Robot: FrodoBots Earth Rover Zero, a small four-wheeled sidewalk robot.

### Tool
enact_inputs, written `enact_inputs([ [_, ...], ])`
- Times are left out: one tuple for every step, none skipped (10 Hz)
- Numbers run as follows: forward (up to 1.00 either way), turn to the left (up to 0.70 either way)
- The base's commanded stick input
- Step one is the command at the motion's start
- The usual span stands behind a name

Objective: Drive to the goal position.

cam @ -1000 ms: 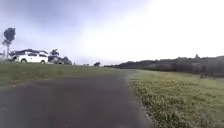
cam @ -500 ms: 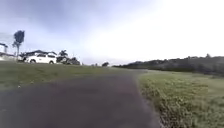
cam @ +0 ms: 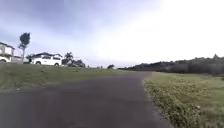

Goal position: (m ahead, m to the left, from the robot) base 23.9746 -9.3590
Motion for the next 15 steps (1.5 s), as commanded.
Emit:
enact_inputs([
  [1.0, 0.0],
  [1.0, 0.0],
  [1.0, 0.0],
  [1.0, 0.0],
  [1.0, 0.0],
  [1.0, -0.15],
  [1.0, -0.27],
  [1.0, -0.27],
  [1.0, -0.27],
  [1.0, 0.0],
  [1.0, 0.0],
  [1.0, 0.0],
  [1.0, 0.0],
  [1.0, 0.0],
  [1.0, 0.0],
])
